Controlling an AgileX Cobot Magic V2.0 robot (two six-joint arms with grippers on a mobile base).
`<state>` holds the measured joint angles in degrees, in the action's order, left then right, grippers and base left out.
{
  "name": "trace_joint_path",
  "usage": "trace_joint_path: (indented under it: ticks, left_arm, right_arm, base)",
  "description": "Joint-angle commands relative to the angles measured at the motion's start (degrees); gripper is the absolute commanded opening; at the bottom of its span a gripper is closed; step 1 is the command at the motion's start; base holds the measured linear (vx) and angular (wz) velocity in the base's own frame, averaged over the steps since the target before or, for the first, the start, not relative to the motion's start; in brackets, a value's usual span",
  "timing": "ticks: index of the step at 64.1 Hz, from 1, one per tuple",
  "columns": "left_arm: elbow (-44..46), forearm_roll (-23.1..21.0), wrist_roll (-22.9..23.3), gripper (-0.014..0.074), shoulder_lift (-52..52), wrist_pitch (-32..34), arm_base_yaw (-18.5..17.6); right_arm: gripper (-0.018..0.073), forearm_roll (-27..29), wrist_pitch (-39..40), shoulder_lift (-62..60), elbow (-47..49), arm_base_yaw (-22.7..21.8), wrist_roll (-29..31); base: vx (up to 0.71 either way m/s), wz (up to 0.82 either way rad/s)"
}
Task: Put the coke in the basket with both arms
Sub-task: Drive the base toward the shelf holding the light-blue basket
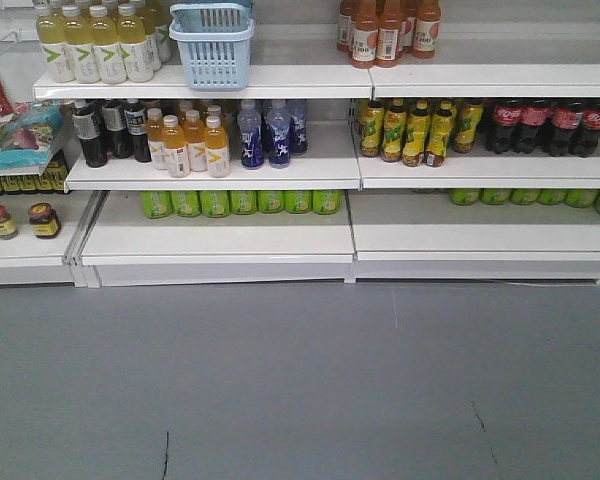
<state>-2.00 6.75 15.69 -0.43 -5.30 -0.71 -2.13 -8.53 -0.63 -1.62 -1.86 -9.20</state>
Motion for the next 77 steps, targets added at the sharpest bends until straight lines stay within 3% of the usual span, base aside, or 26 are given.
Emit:
trace_joint_path:
  ticks: [1,77]
  left_arm:
    - [1.9,0.0,0.4,-0.0006,-1.1,4.6,-0.4]
    - [1.9,0.0,0.4,-0.0006,-1.1,4.6,-0.4]
  right_arm:
    - [-0.0005,-0.4,4.3,-0.7,-0.3,-0.4,0.3]
    - [-0.0005,-0.4,4.3,-0.7,-0.3,-0.4,0.3]
  base:
    - [0.00,0.00]
    - [0.01,0.00]
